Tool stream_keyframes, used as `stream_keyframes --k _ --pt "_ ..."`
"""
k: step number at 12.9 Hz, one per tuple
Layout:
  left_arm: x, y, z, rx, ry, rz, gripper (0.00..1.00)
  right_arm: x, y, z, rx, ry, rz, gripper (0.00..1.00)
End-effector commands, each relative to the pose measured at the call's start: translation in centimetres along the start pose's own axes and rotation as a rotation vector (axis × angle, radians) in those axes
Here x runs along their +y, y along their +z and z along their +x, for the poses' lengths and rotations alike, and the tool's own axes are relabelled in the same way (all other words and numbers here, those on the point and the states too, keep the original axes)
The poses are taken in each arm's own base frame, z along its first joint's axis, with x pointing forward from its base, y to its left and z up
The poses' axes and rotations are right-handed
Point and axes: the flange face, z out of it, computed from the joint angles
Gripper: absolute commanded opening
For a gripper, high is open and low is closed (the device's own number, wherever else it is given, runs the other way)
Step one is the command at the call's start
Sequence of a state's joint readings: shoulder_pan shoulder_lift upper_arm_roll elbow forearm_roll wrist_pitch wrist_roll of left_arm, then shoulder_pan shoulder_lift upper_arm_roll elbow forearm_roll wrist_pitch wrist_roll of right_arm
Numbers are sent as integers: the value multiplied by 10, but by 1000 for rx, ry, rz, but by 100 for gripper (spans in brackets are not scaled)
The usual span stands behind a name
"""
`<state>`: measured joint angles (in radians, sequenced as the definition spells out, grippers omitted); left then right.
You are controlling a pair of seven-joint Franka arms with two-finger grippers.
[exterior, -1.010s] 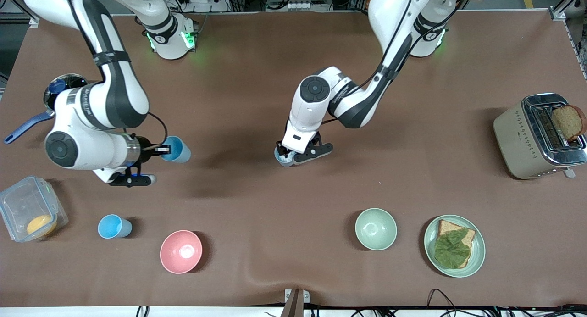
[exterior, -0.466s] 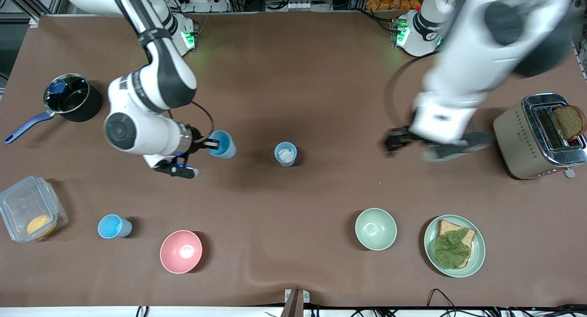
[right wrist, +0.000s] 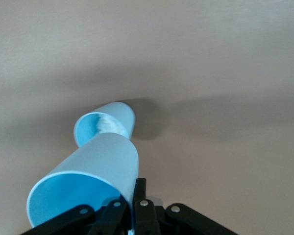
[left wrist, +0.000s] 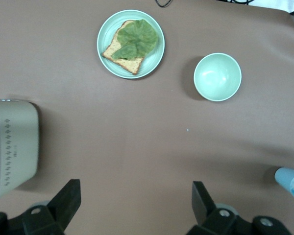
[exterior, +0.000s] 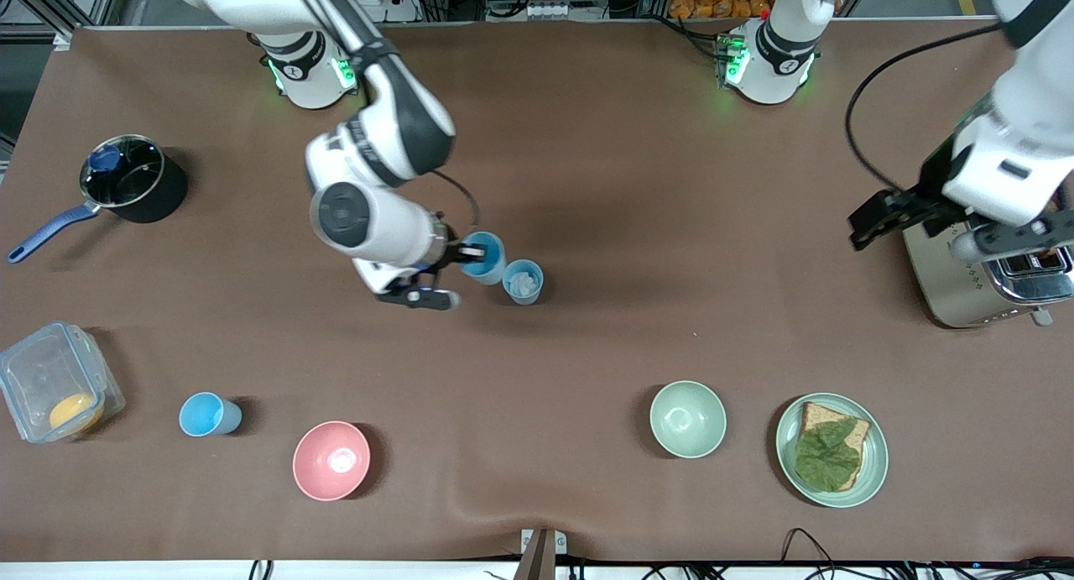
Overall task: Stack blue cups with both arms
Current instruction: 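Lower the held cup into the placed cup with the right gripper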
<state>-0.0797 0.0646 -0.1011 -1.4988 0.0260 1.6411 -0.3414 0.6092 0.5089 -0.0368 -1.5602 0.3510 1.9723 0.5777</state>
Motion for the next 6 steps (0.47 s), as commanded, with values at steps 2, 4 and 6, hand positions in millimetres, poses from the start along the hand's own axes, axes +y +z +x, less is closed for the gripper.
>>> stream_keyframes --k 2,4,6 --pt "-20 -12 -22 -38 33 13 100 -28 21 6 39 7 -65 0" --pt "-27 -16 -21 -32 59 12 100 -29 21 5 44 3 -71 0" --pt "-35 -18 -21 -31 48 13 100 -33 29 1 41 -4 -77 0"
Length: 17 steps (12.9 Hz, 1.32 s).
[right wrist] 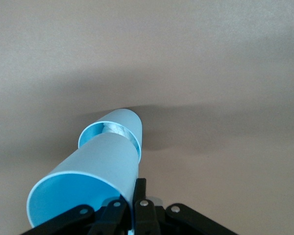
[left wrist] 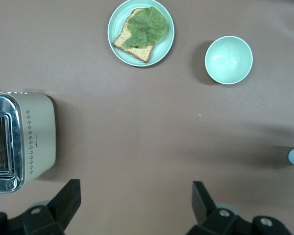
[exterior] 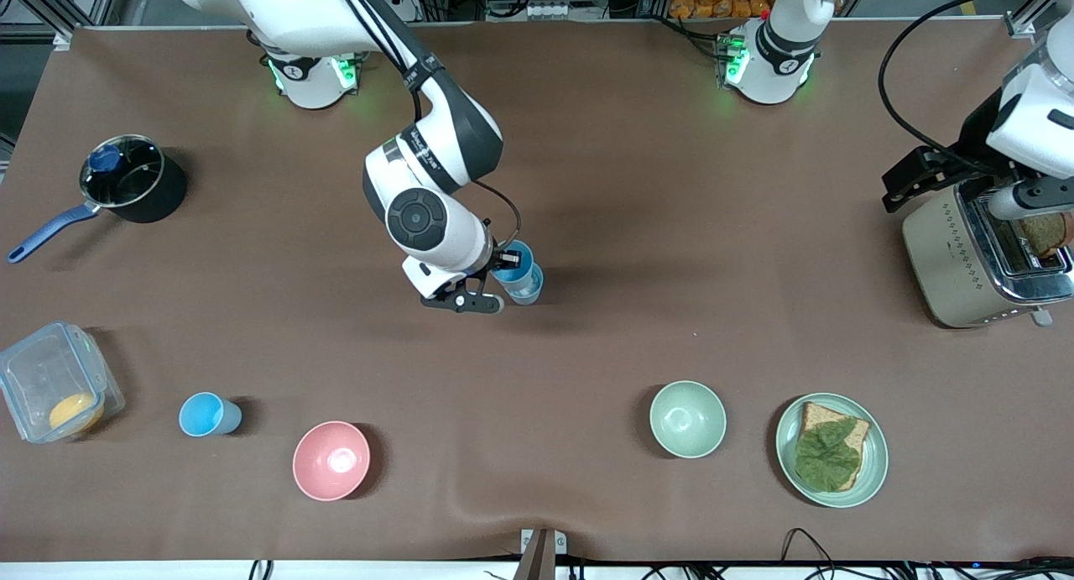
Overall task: Stack blue cups with both arms
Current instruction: 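Lower the held cup into the placed cup with the right gripper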
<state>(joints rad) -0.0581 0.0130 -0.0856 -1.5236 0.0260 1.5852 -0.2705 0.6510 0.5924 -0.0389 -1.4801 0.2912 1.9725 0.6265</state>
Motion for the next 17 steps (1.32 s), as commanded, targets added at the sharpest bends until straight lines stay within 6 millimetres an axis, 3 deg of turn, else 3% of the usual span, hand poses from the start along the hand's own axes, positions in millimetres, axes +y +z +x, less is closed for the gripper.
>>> stream_keyframes --k 1,10,12,13,14,17 --pt "-10 -2 -6 -6 15 -3 100 -8 3 0 16 10 -18 0" --pt "2 14 3 -21 27 -11 100 -16 10 -3 40 19 -24 0" --pt "1 14 4 -19 24 -15 100 -16 11 -3 42 17 -31 27" --pt "2 13 3 -18 26 -17 100 -15 12 -3 43 16 -32 76" --pt "2 13 3 -18 26 -17 100 -17 13 -5 44 11 -35 100" --pt "0 12 1 -19 20 -15 100 -6 0 4 45 33 -26 100"
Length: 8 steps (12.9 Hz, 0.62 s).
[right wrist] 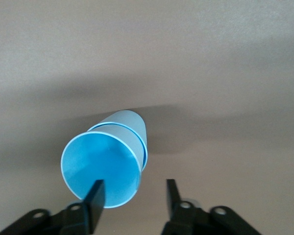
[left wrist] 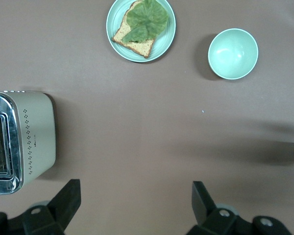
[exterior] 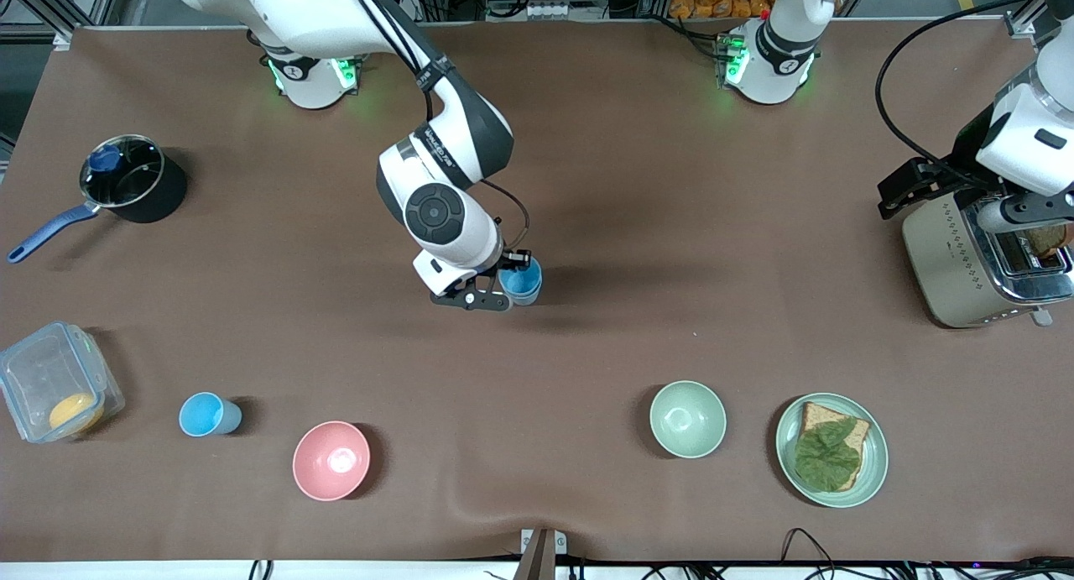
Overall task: Stack blue cups with both arms
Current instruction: 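Lower the held cup into the placed cup with the right gripper, then open the right gripper and lift it off the stacked cups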
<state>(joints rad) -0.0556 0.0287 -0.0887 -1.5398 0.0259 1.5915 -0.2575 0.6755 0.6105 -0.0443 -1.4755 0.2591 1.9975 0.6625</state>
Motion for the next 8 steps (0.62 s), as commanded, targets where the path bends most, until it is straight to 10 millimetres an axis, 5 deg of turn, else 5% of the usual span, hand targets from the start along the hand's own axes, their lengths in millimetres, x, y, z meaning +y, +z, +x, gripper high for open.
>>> stream_keyframes --k 1,4,8 --pt "-1 -1 -3 0 7 -19 100 19 -16 17 0 53 -11 100" --pt "-2 1 -6 -5 6 -17 100 83 -59 39 -66 -54 -79 100" --pt "-2 4 -7 -12 7 -15 100 179 -92 64 -121 -197 -92 100"
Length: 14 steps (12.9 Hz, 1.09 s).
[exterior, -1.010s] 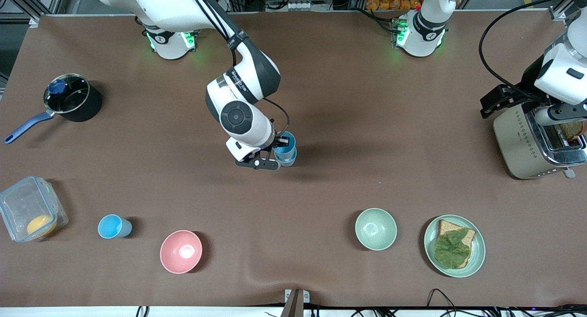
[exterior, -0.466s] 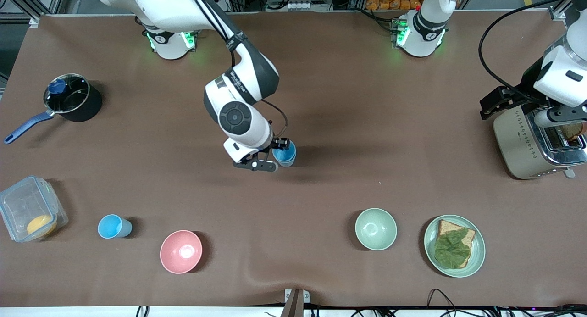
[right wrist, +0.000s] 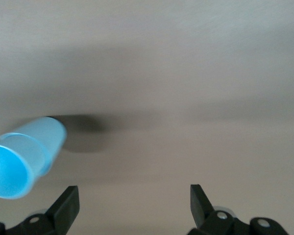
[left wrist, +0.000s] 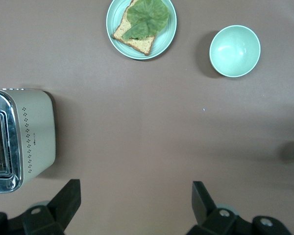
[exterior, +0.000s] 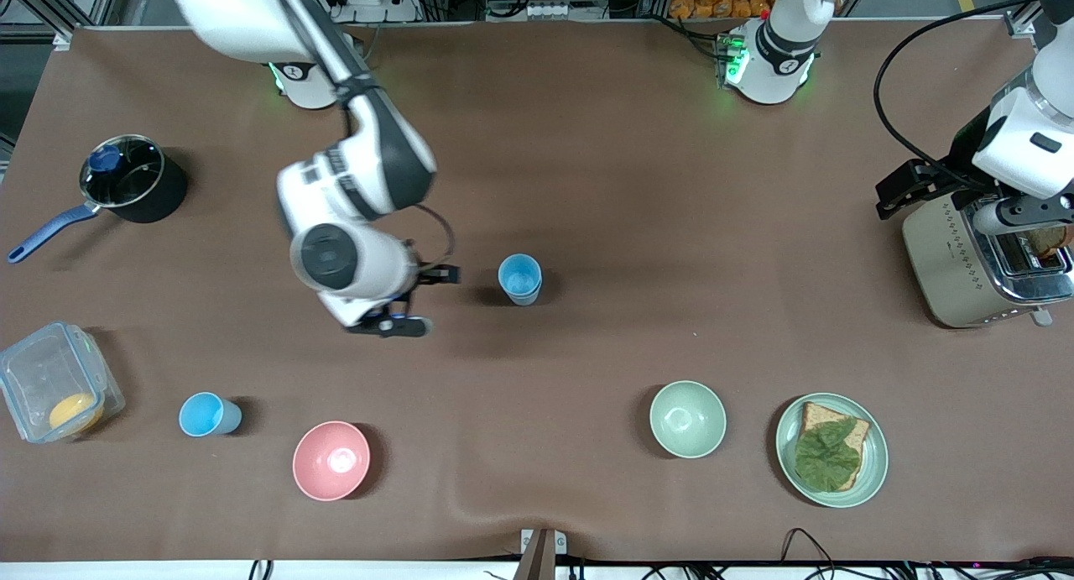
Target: Stack blue cups with both arms
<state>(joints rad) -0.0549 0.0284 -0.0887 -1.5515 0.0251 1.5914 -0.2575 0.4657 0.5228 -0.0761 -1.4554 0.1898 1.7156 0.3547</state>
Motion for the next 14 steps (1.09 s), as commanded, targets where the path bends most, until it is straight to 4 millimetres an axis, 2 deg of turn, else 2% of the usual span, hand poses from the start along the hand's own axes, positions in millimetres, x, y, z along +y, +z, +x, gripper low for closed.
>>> stream_keyframes --k 1,4,7,9,11,14 --pt "-1 -1 -7 -1 8 -17 100 75 -11 -7 -15 -128 7 100" --pt "4 -2 -4 15 18 -20 100 164 -6 -4 10 -147 -50 100" --pt "5 -5 -3 22 18 -18 100 228 -6 -23 95 -160 -22 100" --pt "7 -8 -2 27 34 -23 100 253 -26 -30 119 -146 -11 100" --pt "6 -8 -3 19 32 -22 100 268 -53 -42 155 -121 -3 100" --pt "7 -6 -2 16 34 -20 100 289 -110 -64 189 -79 4 100"
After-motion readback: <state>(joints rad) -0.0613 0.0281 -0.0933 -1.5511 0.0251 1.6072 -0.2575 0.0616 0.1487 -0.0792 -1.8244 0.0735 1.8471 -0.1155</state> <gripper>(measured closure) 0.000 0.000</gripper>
